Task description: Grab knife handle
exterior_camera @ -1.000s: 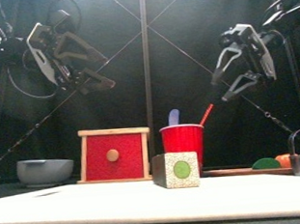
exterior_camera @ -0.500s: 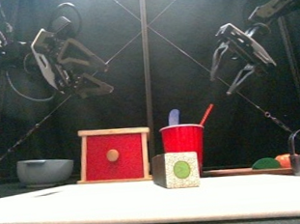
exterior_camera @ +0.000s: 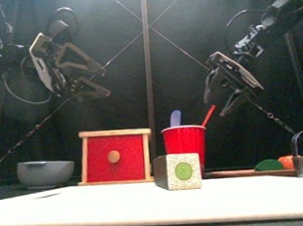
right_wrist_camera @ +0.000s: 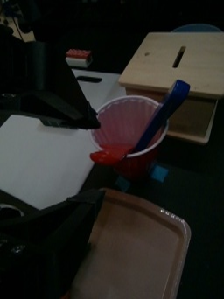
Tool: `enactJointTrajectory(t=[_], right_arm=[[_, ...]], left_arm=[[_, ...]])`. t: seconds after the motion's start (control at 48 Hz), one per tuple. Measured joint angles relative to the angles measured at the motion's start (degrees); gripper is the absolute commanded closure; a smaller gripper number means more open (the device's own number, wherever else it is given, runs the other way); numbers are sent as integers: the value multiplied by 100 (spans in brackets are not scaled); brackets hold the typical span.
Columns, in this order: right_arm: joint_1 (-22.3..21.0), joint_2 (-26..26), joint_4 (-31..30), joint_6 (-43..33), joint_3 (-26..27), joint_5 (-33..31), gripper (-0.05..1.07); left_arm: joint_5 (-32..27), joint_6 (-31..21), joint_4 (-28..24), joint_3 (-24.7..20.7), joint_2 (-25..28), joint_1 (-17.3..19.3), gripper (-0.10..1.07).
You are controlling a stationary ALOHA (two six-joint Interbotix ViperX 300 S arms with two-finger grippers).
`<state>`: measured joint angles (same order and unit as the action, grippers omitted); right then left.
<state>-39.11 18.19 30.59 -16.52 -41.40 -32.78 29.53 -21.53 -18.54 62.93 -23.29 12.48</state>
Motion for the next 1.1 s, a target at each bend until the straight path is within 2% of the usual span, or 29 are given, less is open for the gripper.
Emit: enactJointTrajectory(t=[0.208, 0.479, 0.604, 0.875, 1.104], right_arm=[[-9, -387, 9, 70, 211, -132, 19], [18, -448, 0, 35, 308, -220, 42], [62, -448, 26, 9, 334, -229, 48], [185, -387, 44, -35, 483, -264, 49], [202, 185, -26, 0, 545, -545, 50]], left_arm=[[0, 9, 9, 26, 0, 44, -5], [0, 9, 70, 79, 0, 97, -5], [0, 0, 79, 88, -9, 105, -5], [0, 0, 88, 105, -9, 105, -5], [0, 0, 88, 105, -35, 114, -5]])
